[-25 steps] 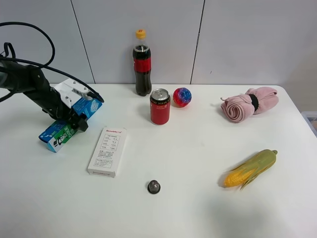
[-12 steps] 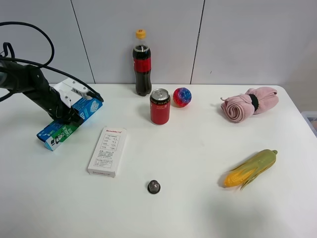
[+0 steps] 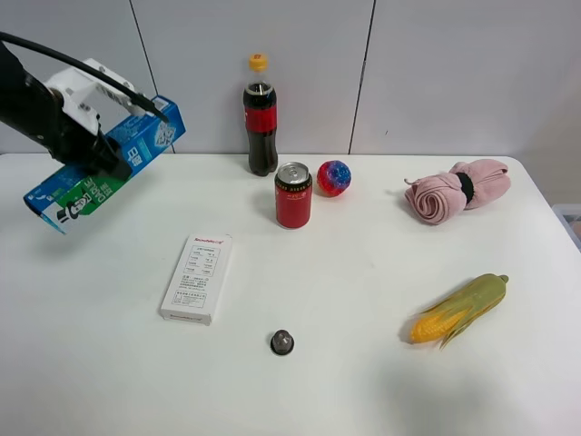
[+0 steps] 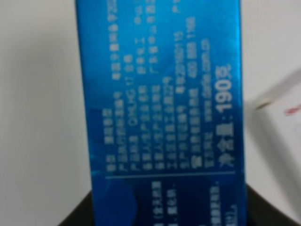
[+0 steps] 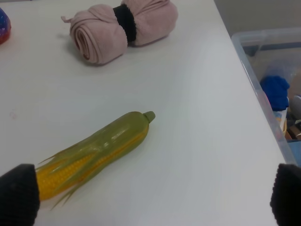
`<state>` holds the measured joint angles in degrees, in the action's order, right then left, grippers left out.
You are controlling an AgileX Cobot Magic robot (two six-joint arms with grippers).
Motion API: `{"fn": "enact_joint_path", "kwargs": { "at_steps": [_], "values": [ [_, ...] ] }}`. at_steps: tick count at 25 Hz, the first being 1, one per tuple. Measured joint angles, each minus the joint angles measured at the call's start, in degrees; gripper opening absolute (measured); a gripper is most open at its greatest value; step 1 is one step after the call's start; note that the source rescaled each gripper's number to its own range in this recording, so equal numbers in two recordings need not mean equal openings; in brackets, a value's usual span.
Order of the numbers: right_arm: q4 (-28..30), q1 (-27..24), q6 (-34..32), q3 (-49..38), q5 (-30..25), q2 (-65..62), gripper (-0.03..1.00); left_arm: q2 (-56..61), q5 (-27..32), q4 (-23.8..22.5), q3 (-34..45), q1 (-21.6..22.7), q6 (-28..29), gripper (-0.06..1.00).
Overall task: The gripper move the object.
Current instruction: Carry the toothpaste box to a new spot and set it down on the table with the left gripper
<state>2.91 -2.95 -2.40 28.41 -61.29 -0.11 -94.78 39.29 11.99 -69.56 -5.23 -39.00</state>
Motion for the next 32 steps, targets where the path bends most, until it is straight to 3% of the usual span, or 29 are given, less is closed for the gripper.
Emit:
{"fn": "enact_joint_path", "kwargs": {
  "at_steps": [4, 9, 20, 26, 32],
  "values": [
    [0.0, 0.0, 0.0, 0.0, 0.0, 0.0, 1.0, 7.7, 4.8, -0.1, -1.8, -5.8, 0.3, 0.01],
    [0.0, 0.0, 0.0, 0.0, 0.0, 0.0, 1.0, 7.9, 10.7, -1.1, -8.5, -15.9, 1.9, 0.01],
    [0.0, 0.0, 0.0, 0.0, 0.0, 0.0, 1.0, -6.0, 10.6, -3.4, -23.0, -32.9, 8.7, 0.01],
    [0.0, 0.0, 0.0, 0.0, 0.0, 0.0, 1.0, -15.7, 11.5, -3.0, -30.0, -38.3, 10.3, 0.01],
    [0.0, 0.0, 0.0, 0.0, 0.0, 0.0, 1.0, -23.5, 10.7, -2.4, -33.3, -38.6, 16.1, 0.01]
  ]
}}
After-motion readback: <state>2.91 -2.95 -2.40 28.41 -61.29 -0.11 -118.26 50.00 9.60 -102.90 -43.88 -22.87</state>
